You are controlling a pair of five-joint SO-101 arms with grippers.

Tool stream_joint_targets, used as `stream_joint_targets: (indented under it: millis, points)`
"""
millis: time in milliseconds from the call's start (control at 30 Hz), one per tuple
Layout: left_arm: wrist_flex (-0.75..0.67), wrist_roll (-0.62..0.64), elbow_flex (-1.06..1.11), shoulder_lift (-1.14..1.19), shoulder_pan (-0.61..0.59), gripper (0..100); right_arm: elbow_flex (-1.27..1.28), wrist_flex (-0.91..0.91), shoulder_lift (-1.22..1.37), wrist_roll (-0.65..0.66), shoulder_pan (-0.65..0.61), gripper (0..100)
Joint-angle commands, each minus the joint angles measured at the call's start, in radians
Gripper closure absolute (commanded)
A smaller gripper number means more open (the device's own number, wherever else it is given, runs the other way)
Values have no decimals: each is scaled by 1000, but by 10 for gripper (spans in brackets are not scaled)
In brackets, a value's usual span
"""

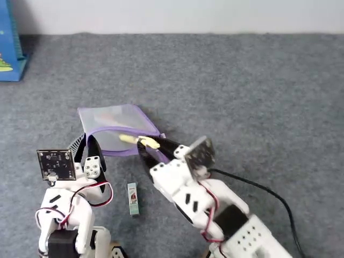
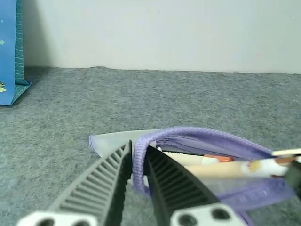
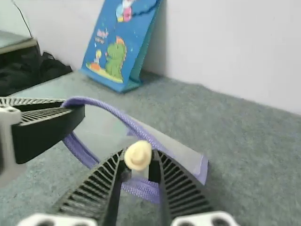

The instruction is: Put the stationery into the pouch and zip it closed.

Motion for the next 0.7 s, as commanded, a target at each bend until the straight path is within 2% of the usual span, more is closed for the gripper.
stream_joint_targets:
  millis: [0, 100, 233, 300, 533, 667]
  points:
    - [-11, -6, -44, -17, 5, 988, -143, -18, 229, 0, -13, 986]
    - [-11, -6, -44, -17, 2, 988, -229, -8, 397, 0, -13, 944]
    - [-9, -6, -44, -17, 0, 988, -290, 45, 499, -17, -16, 765]
    - [-9, -6, -44, -17, 0, 988, -298, 85, 483, -55, -16, 718]
    - [-12, -6, -44, -17, -3, 988, -302, 309, 225, -78, -10, 736]
    - [-38, 14, -45, -17, -97, 988, -305, 496, 28, -112, -8, 738]
